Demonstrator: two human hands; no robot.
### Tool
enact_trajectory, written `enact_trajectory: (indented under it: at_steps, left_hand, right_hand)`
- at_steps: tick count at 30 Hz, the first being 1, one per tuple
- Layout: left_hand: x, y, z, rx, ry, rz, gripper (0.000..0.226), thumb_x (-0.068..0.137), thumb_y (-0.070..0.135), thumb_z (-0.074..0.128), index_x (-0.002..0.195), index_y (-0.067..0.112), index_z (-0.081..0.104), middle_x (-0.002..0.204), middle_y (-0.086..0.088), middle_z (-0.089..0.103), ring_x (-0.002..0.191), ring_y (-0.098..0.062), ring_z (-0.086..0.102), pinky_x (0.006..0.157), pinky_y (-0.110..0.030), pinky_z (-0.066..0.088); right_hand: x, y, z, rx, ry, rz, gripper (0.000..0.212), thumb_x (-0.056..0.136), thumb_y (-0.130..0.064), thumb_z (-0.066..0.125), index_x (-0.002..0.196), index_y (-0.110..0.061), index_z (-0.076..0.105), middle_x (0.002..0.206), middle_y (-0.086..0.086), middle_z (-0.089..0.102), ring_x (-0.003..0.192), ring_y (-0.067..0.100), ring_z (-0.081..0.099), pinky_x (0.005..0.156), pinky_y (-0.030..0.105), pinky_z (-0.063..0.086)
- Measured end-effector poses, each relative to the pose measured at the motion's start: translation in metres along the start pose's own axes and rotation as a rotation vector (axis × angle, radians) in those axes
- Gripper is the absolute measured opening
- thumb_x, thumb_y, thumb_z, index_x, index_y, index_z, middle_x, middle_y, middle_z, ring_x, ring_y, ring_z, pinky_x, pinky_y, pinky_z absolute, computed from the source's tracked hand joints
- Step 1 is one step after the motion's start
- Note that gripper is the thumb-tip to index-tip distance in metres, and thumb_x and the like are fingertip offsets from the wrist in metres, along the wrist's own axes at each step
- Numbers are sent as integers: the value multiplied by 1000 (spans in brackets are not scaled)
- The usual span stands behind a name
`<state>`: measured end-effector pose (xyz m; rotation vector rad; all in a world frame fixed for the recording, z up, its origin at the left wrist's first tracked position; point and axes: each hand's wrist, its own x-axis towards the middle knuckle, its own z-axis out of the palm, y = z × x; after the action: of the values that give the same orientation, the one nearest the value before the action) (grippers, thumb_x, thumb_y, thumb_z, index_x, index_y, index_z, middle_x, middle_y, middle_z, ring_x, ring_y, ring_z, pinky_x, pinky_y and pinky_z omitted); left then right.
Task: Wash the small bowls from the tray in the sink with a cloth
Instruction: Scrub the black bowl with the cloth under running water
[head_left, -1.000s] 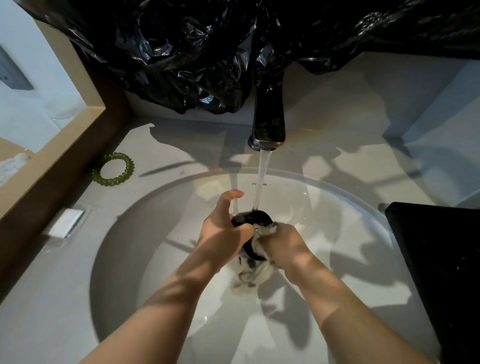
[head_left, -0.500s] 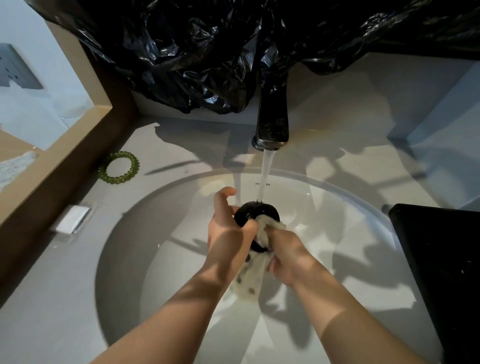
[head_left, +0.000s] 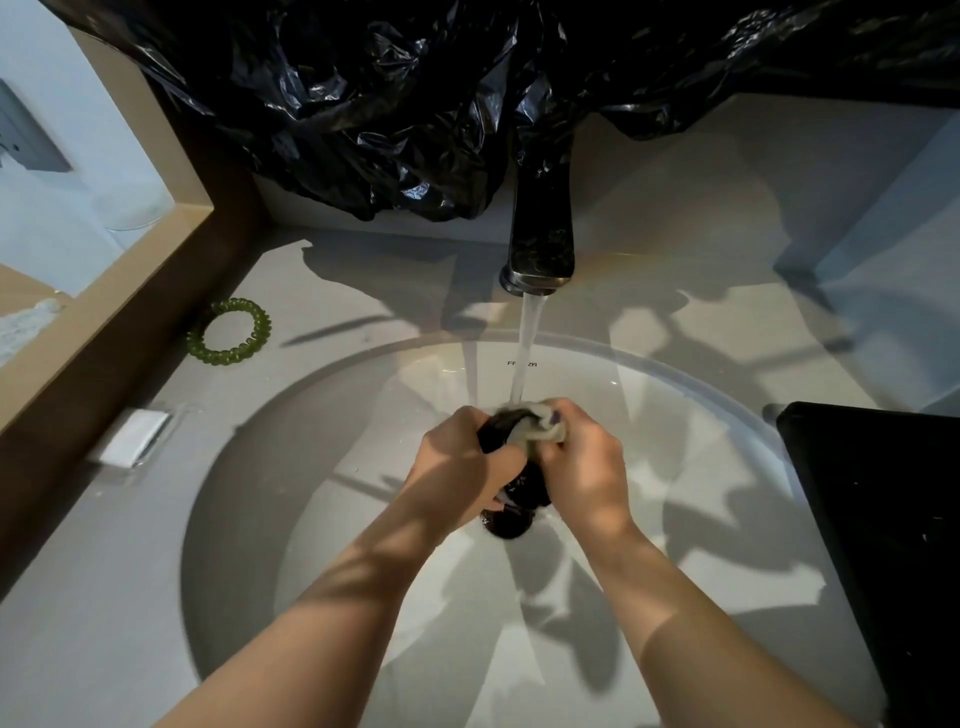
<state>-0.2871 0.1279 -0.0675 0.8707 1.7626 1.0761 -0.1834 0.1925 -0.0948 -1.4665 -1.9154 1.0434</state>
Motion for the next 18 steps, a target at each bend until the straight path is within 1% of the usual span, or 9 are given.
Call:
enact_trajectory:
  at_steps: [2,3,5,7,9,11,13,16,18]
  left_hand:
    - [2,-4,7,-46,138,-16,16,68,20,57,82,12,58,79,-3,64,72,-18,65,69,-41,60]
    - [4,-7,10,-58,191,-21,16,69,20,57,83,12,56,79,-2,62,69,-15,62,67,-35,60]
    - [4,-9,11,-27,255,-21,13,76,18,57,88,14,55,82,0,61,69,-11,60,58,-24,54]
    - [5,-9,5,23,203,-26,16,76,25,58,88,16,53,84,-1,62,73,-16,64,62,-30,56]
    - [6,-7,-3,91,64,-39,14,75,25,58,85,15,55,81,-4,64,71,-20,67,67,-40,60]
    - [5,-4,-5,168,-80,-78,7,82,16,56,88,15,58,79,-5,66,68,-20,68,67,-37,60]
    - [4,-4,-5,221,-126,-56,15,83,12,56,96,18,59,85,-3,68,74,-18,68,68,-33,60]
    - [2,-4,-4,140,-85,20,17,79,11,58,88,26,58,82,2,65,73,-14,66,68,-31,59]
    - [1,-3,0,42,-17,22,9,71,15,59,75,23,57,72,2,62,68,-16,64,70,-38,60]
  right_hand:
    - [1,3,7,308,-59,338,15,89,-9,50,78,-13,61,69,5,62,64,26,62,53,22,48]
    - [0,5,12,434,-153,486,16,89,-9,50,78,-10,62,69,11,63,64,30,66,53,28,53]
    - [-2,6,19,579,-300,615,13,86,-8,52,84,-5,64,81,20,67,80,36,69,73,46,57]
    - [-3,5,18,480,-291,535,12,87,-8,53,96,-4,60,93,17,67,89,33,66,75,41,56]
    - [-5,4,10,170,-199,272,18,91,-8,50,108,-9,55,94,6,59,89,26,59,70,29,46]
    - [-7,-2,1,-121,-155,-51,24,91,-7,45,112,-15,55,92,3,61,85,24,59,72,29,45]
    - [-10,-7,-2,-210,-194,-263,25,86,-7,46,104,-18,60,89,2,66,81,23,62,73,35,51]
    - [-5,-4,-5,-125,-158,-279,29,84,-1,50,101,-20,64,88,-5,66,80,15,60,73,25,49]
    - [-3,-2,-3,30,-29,-67,23,87,0,49,92,-19,61,80,-9,61,74,12,56,65,13,44]
